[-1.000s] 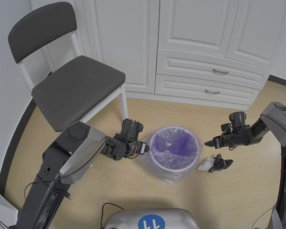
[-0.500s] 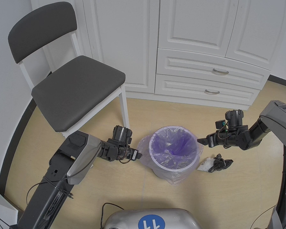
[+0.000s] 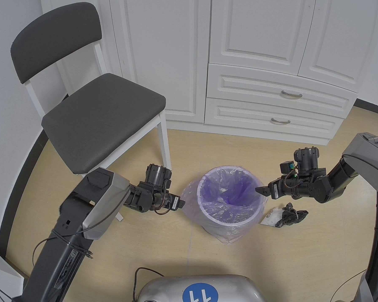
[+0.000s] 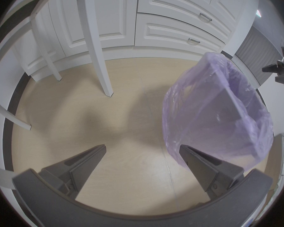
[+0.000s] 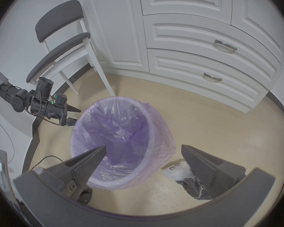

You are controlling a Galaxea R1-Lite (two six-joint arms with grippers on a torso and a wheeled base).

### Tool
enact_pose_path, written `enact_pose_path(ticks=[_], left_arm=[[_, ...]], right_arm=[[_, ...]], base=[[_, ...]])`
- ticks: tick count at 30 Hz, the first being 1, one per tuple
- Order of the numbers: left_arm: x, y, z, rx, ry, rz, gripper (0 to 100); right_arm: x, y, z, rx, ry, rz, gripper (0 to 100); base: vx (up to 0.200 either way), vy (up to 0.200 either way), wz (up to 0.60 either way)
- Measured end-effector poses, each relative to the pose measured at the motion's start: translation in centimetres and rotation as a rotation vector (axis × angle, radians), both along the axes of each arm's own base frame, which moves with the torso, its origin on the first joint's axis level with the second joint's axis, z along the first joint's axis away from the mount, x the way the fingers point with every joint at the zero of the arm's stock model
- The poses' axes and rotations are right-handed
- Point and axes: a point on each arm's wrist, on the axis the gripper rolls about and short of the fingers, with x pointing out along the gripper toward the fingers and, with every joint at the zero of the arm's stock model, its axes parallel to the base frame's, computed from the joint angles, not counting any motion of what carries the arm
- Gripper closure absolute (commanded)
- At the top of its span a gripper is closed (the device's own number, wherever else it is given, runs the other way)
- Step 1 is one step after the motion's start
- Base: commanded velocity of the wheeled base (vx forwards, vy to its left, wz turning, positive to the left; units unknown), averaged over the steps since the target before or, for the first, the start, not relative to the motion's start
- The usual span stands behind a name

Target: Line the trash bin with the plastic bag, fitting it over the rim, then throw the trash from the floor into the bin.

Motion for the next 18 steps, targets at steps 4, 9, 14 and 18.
enact_pose_path(ticks=[4, 9, 14, 18], left_arm=[[-1.7, 0.3, 0.7, -0.006, -0.005, -0.008, 0], [-3.9, 0.5, 2.0, -0.058, -0.127, -0.025, 0], [-6.7, 0.8, 3.2, -0.107, -0.256, -0.048, 0], [-8.7, 1.0, 4.6, -0.127, -0.304, -0.066, 0]], right_arm=[[-0.3, 0.2, 0.3, 0.002, -0.012, 0.006, 0], [-0.7, 0.5, 0.6, 0.002, -0.018, 0.016, 0], [-1.1, 1.0, 0.7, 0.0, -0.019, 0.03, 0], [-1.5, 1.5, 0.7, -0.001, -0.015, 0.047, 0]], base=[[0.0, 0.0, 0.0], [-0.08, 0.0, 0.0], [-0.2, 0.0, 0.0], [-0.2, 0.0, 0.0]])
